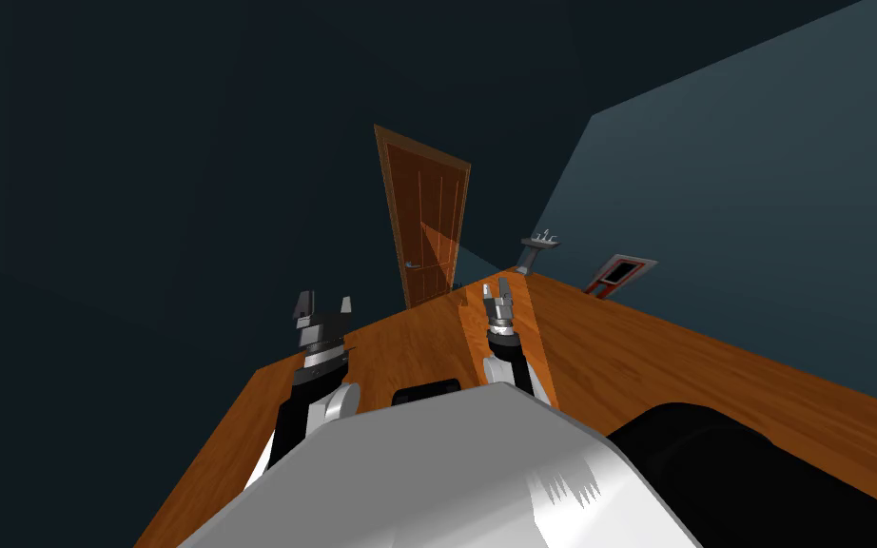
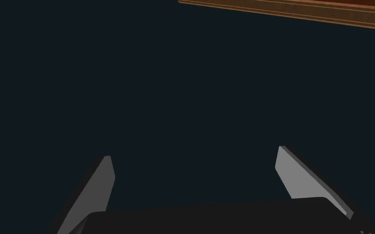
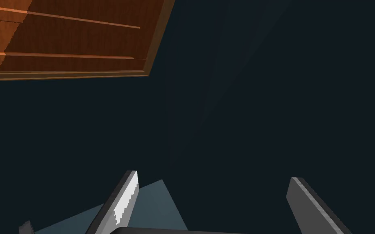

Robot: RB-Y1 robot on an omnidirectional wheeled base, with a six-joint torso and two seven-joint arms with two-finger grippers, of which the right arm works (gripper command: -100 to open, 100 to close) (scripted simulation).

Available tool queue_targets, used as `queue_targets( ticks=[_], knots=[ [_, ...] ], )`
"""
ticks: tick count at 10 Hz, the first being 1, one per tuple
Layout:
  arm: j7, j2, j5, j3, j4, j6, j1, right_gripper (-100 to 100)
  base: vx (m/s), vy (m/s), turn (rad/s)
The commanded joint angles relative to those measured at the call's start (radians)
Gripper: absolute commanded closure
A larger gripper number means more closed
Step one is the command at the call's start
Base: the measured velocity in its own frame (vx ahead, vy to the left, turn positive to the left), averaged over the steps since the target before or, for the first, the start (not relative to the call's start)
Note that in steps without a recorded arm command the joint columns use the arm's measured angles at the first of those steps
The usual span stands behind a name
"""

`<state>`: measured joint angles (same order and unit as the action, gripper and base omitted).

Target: Pull the door open

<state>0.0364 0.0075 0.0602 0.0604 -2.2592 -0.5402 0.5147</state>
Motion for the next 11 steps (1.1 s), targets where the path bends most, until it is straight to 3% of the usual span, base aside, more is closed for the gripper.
queue_targets(
  ticks=[1,11],
  knots=[
    [-0.002,-0.007,-0.004,-0.005,0.028,-0.005,-0.011,-100,0.042,0.003,0.088],
    [-0.021,-0.053,-0.041,-0.046,0.278,-0.050,-0.112,-100,0.094,0.004,0.105]
  ],
)
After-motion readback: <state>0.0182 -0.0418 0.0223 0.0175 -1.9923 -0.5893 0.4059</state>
